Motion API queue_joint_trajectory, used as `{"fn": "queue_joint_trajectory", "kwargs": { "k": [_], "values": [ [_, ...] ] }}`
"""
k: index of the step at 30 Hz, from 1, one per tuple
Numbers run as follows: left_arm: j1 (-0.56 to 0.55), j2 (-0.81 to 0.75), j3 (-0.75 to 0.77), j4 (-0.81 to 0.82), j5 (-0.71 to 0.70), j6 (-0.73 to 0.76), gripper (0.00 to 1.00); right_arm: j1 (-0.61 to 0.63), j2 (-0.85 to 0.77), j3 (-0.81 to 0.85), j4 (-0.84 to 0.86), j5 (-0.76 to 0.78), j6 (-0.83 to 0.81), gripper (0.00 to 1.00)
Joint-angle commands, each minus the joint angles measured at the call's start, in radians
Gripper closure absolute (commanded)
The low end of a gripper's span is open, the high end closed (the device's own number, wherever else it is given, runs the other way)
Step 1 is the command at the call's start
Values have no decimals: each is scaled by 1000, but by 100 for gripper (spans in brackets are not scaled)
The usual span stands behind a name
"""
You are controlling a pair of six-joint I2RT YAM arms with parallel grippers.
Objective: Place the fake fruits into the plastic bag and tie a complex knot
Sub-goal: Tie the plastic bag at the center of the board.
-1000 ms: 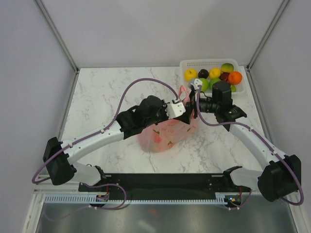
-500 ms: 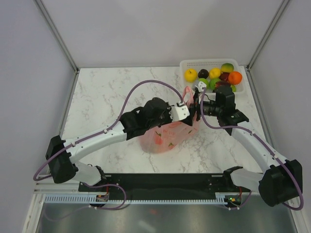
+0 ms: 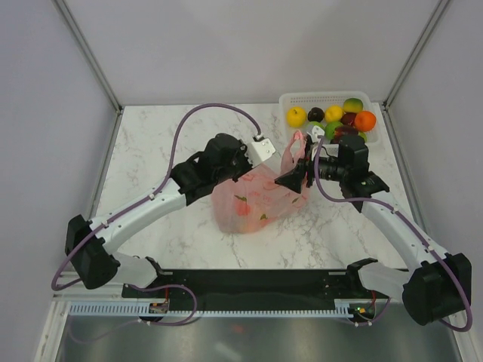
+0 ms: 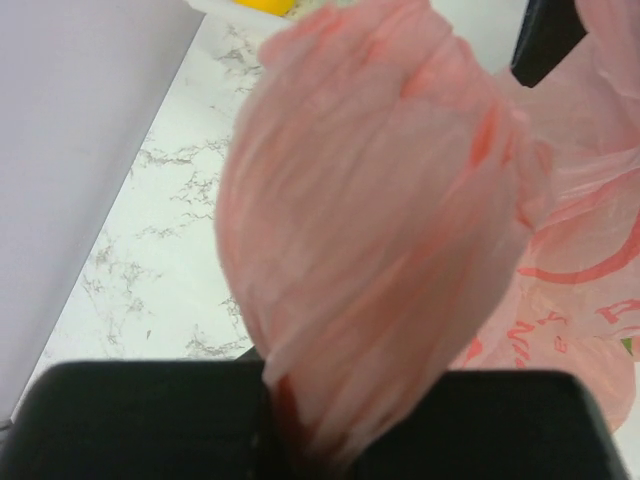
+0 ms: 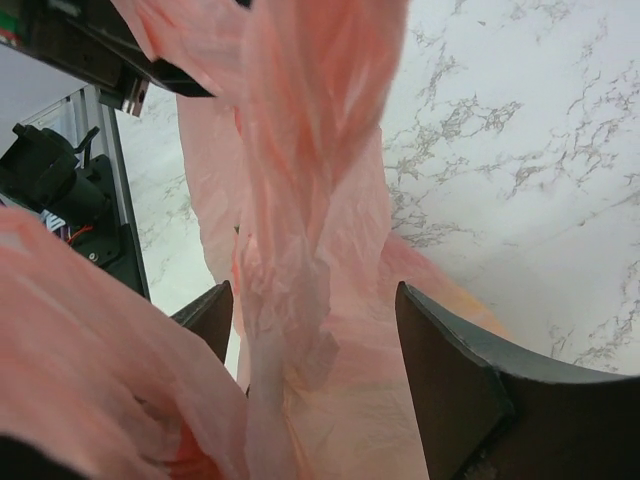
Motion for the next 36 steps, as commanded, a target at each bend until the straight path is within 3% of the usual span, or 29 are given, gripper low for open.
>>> {"fn": "queue_joint_trajectory", "kwargs": {
  "k": [1, 7, 12, 14, 17, 24, 32, 36],
  "values": [
    [31, -49, 10, 19, 27, -47, 98, -8, -10, 26, 40, 7, 18, 27],
    [40, -45, -1, 24, 13, -48, 98, -8, 9, 46, 80, 20, 51, 38],
    [57, -40, 2, 33, 4, -66, 98, 2, 29, 38, 259, 69, 241, 84],
    [80, -45, 7, 33, -2, -74, 98, 32, 50, 63, 253, 191, 243, 100],
    [130, -72, 1, 44, -7, -80, 98, 111, 99, 91, 258, 299, 242, 100],
    [252, -149, -79, 119, -30, -83, 98, 213, 271, 222, 292, 387, 268, 100],
    [338, -157, -102, 153, -1, -115, 98, 219, 506, 517, 214, 389, 266, 100],
    [341, -186, -102, 157, -10, -112, 98, 220, 575, 546, 236, 444, 262, 100]
  ]
}}
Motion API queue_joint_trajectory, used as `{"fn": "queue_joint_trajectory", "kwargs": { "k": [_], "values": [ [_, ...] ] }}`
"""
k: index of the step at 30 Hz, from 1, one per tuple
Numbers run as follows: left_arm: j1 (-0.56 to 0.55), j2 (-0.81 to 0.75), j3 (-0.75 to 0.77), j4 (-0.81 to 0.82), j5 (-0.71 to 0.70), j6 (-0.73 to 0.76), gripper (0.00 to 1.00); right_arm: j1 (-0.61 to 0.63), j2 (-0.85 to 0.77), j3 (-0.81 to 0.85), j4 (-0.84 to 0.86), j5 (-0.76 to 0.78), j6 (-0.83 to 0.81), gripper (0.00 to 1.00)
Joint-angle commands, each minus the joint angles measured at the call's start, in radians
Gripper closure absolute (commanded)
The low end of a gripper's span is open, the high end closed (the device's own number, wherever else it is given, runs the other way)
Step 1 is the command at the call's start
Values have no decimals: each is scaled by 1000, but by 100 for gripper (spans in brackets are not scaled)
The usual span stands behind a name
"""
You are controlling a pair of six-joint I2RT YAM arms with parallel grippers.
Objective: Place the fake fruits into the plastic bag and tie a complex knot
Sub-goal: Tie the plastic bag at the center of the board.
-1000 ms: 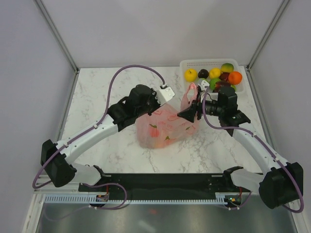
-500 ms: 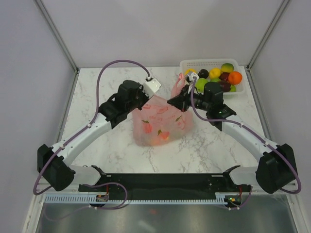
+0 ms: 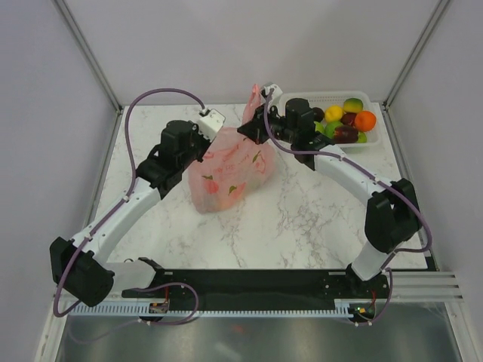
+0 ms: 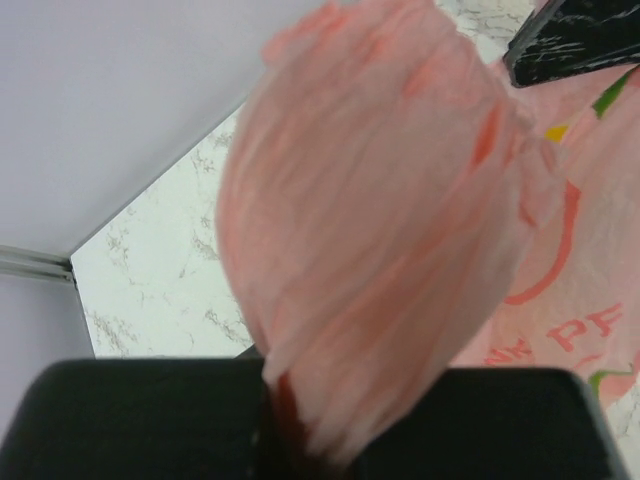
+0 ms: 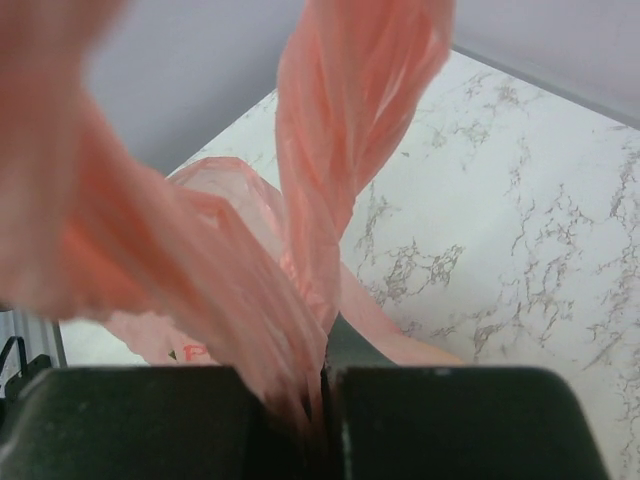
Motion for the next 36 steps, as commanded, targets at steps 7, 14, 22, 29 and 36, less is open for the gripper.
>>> {"fn": "queue_joint_trajectory", "kwargs": {
  "k": [7, 14, 22, 29, 36],
  "values": [
    [5, -39, -18, 71, 31, -20, 98, -1, 97, 69, 26, 6, -23, 100],
    [26, -68, -36, 73, -15, -4, 98, 81, 1, 60, -130, 176, -33, 100],
    [29, -68, -64, 73, 97, 5, 98, 92, 2, 74, -245, 286, -41, 92],
    [29, -27, -55, 74, 95, -3, 98, 81, -7, 72, -250, 254, -102, 57],
    [29, 13, -52, 77, 74, 0, 98, 67, -58, 45, -241, 204, -119, 39]
  ]
}}
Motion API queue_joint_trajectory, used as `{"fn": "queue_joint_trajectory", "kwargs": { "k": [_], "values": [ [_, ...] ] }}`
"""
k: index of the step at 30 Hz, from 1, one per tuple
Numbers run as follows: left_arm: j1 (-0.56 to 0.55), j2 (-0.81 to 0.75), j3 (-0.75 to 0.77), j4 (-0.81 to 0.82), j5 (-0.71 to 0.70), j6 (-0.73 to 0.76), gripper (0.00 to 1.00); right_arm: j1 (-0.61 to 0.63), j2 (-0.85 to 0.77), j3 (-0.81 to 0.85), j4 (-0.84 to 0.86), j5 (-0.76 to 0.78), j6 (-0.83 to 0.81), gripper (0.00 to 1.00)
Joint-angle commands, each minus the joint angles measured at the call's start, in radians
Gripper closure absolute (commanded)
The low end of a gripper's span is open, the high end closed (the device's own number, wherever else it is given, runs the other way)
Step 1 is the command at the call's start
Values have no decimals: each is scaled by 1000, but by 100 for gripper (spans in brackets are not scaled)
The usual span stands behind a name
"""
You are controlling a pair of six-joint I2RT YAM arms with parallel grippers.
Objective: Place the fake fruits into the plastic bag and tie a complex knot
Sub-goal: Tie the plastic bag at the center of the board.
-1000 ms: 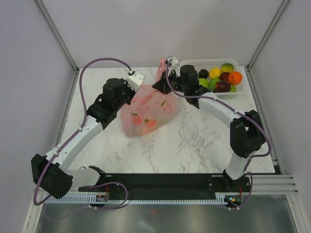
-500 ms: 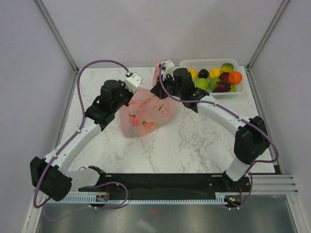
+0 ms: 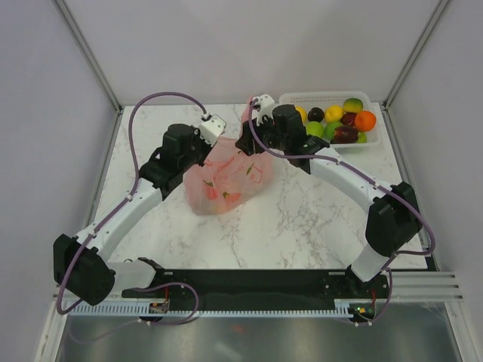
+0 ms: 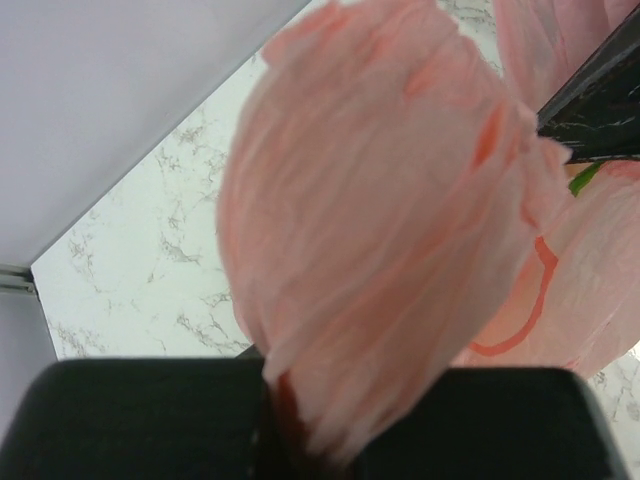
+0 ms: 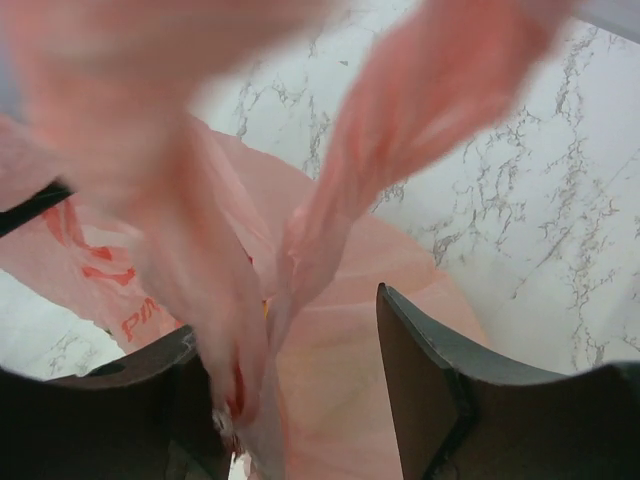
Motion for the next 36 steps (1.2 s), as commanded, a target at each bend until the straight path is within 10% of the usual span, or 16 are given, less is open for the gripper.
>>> {"fn": "queue_joint_trajectory", "kwargs": {
  "k": [1, 10, 27, 36],
  "values": [
    [3, 12, 8, 39, 2, 2, 98, -20, -73, 2, 21, -62, -22, 39],
    [3, 12, 8, 40, 61, 21, 98, -110, -70, 11, 29, -441, -27, 32],
    [-48, 77, 70, 17, 109, 113, 98, -135, 4, 43, 73, -614, -85, 21],
    [-57, -2, 4, 55, 117, 137, 98, -191, 90, 56, 213, -745, 19, 41]
  ]
}}
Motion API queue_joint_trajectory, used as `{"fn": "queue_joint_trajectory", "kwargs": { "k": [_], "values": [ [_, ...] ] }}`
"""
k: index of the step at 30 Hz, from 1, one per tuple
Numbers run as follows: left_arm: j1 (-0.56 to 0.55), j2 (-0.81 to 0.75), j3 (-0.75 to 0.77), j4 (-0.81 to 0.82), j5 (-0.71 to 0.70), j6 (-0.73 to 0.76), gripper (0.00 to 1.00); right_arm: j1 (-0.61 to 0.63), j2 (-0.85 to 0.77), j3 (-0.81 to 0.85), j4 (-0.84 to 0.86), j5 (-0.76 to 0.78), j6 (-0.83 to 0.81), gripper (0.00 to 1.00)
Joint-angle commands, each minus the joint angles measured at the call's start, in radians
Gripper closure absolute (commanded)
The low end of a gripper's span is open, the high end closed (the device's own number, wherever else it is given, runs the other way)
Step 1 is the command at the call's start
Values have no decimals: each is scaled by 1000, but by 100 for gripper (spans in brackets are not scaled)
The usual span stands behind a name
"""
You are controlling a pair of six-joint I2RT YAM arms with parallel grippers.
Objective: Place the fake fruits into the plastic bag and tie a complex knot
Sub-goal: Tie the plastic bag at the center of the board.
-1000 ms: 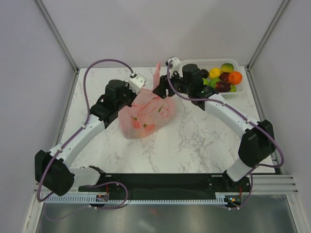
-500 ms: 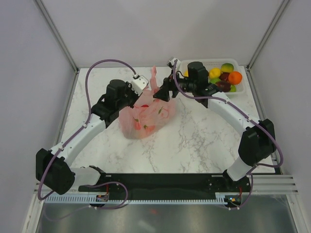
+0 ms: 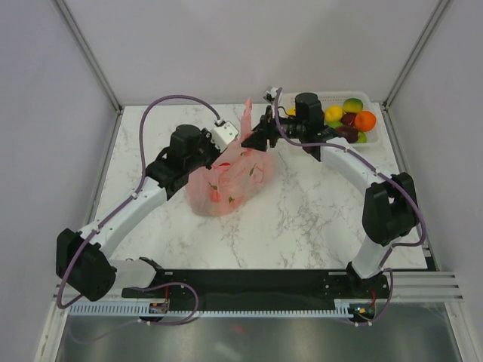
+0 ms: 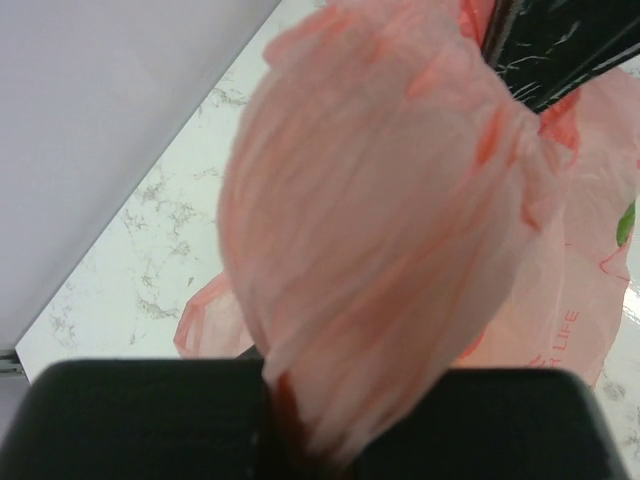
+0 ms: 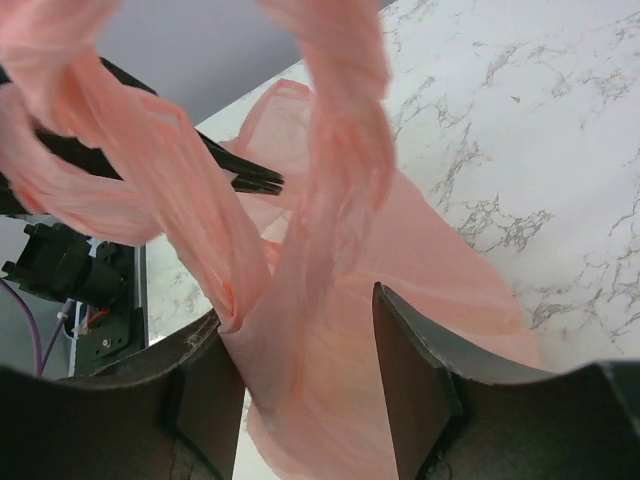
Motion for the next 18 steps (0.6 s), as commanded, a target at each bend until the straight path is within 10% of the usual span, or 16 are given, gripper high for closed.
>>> {"fn": "queue_joint_trajectory", "kwargs": {
  "k": [1, 18],
  "values": [
    [-13, -47, -13, 49, 1, 58, 98, -11, 32, 38, 93, -92, 28, 41],
    [-89, 39, 16, 51, -111, 195, 98, -24, -19, -13, 66, -26, 4, 54]
  ]
}}
